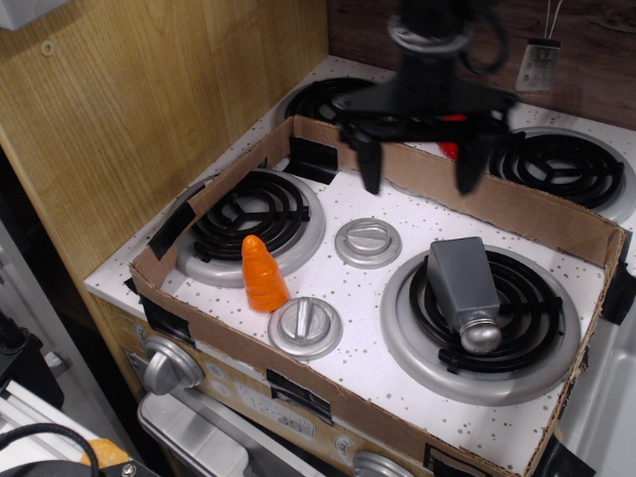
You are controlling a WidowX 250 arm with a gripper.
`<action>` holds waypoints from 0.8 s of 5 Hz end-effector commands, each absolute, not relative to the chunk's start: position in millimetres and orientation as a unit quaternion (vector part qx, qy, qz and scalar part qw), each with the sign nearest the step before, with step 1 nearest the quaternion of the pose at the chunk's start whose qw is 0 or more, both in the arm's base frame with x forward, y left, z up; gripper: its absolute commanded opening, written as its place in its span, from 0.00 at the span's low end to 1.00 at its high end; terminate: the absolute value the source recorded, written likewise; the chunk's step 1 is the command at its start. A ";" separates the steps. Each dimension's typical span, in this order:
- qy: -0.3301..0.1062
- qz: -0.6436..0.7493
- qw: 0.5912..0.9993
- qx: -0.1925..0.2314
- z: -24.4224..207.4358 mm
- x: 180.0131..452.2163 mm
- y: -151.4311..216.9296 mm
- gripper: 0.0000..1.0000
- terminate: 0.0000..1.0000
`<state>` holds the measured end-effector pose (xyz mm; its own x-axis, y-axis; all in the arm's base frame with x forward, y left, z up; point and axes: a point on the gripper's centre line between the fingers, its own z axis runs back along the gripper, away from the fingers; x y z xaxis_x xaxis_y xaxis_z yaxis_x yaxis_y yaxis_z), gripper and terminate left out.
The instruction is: Right pepper shaker
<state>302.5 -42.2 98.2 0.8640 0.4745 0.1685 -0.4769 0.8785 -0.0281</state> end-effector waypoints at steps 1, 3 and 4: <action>-0.119 0.282 0.952 -0.004 103.5 293.6 -77.4 1.00 0.00; -0.136 0.316 0.939 -0.021 60.9 264.3 -79.4 1.00 0.00; -0.134 0.310 0.941 -0.024 57.4 270.9 -80.6 1.00 0.00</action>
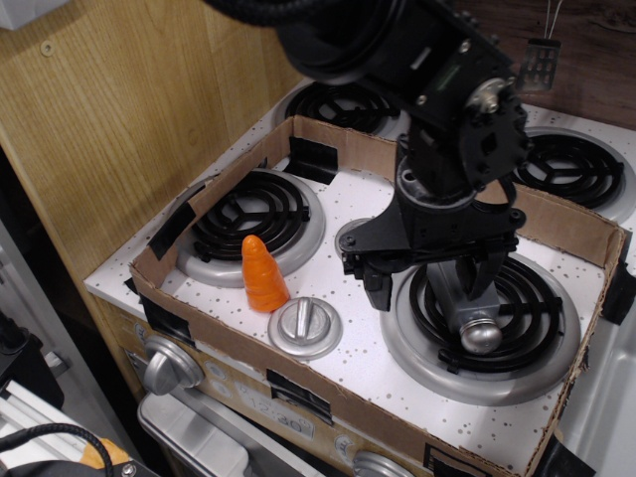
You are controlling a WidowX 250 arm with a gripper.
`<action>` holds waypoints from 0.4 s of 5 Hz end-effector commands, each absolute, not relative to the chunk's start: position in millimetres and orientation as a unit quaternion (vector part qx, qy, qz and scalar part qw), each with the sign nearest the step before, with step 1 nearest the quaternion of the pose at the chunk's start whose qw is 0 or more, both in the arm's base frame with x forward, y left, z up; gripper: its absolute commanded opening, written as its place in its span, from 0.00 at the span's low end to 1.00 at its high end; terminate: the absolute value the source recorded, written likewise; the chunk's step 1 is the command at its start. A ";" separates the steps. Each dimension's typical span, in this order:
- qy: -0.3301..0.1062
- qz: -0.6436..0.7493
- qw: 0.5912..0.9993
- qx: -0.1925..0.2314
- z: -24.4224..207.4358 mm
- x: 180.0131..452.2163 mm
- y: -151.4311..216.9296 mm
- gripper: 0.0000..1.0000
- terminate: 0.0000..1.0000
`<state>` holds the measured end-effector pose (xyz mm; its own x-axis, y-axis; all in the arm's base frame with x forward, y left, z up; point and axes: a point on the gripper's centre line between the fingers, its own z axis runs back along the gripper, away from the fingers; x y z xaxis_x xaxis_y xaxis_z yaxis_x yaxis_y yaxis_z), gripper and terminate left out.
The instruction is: Right pepper shaker
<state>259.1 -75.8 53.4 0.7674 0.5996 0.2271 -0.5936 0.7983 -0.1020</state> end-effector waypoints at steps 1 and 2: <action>-0.139 0.303 0.942 -0.029 64.2 282.1 -85.5 1.00 0.00; -0.145 0.296 0.944 -0.021 65.5 289.4 -94.2 1.00 0.00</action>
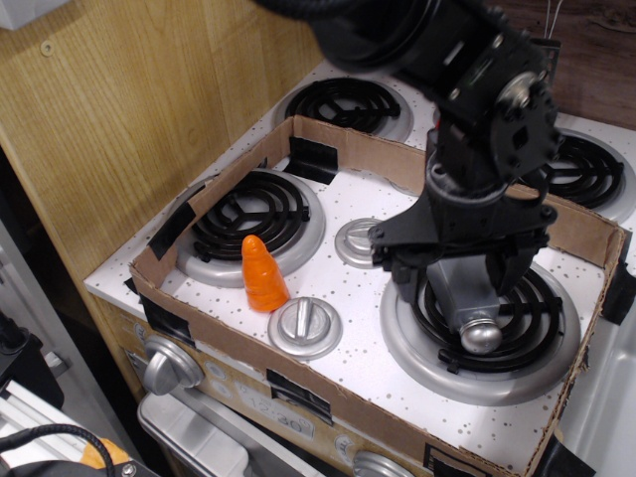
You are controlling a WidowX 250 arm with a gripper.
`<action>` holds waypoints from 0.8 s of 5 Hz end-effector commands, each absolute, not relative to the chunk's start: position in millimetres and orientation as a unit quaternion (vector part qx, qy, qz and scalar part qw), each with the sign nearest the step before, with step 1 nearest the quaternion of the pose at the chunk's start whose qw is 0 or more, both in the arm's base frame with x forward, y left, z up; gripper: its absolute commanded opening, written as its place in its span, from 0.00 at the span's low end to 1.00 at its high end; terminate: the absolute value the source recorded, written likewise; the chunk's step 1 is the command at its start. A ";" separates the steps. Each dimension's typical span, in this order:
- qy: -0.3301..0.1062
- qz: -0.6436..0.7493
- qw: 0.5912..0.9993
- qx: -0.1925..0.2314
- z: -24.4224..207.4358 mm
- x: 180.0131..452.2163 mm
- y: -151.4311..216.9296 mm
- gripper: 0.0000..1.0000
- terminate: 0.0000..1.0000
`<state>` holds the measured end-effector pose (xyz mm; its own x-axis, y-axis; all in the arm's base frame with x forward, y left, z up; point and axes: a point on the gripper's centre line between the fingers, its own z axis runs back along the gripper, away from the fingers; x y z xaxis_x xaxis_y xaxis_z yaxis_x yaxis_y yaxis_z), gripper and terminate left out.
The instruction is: Right pepper shaker
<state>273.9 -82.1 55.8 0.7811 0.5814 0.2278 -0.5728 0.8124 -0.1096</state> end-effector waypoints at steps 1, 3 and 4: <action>-0.150 0.293 0.944 -0.017 64.4 294.2 -97.4 1.00 0.00; -0.141 0.302 0.943 0.025 47.0 294.5 -94.1 1.00 0.00; -0.142 0.303 0.942 0.031 41.2 294.6 -91.6 1.00 0.00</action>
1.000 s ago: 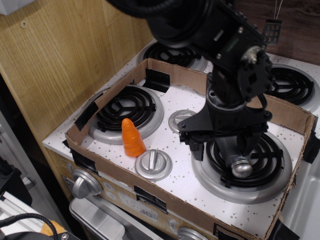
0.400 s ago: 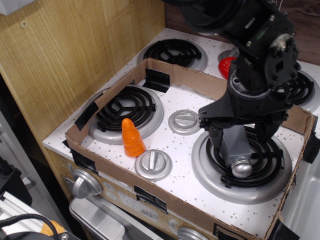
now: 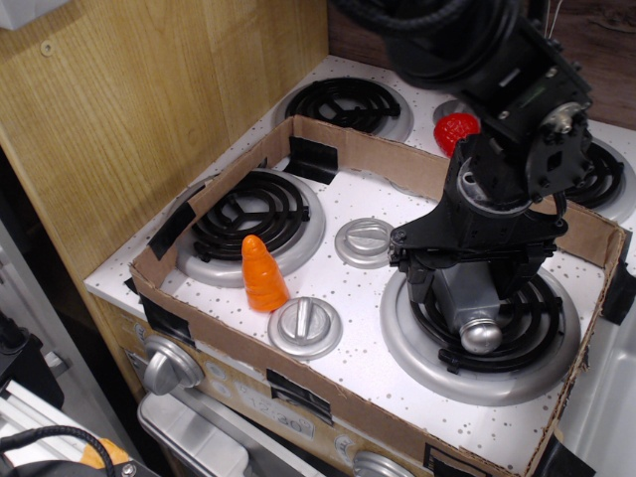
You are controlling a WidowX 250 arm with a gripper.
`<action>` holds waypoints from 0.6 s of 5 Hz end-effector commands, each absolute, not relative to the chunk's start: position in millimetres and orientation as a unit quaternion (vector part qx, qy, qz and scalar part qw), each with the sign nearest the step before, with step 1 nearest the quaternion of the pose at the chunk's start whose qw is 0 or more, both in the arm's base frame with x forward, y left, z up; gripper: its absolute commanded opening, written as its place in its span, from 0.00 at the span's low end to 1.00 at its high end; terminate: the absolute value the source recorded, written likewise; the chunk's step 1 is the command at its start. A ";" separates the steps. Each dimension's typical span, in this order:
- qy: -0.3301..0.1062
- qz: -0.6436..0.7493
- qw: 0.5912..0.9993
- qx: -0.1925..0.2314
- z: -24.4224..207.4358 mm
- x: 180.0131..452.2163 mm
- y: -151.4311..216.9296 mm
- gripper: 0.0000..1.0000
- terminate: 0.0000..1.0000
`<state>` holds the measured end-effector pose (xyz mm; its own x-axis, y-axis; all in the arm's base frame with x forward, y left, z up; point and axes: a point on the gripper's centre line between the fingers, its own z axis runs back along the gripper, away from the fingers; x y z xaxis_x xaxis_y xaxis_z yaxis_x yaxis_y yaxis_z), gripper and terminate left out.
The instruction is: Right pepper shaker
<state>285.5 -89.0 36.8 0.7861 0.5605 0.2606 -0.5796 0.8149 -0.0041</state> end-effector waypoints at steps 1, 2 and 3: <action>-0.145 0.307 0.940 0.032 35.7 293.8 -91.3 1.00 0.00; -0.135 0.332 0.934 0.010 36.0 292.5 -92.0 0.00 0.00; -0.124 0.336 0.933 -0.016 36.5 293.2 -90.2 0.00 0.00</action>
<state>287.0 -88.3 26.2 0.7462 0.6370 0.1936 -0.6345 0.7685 -0.0830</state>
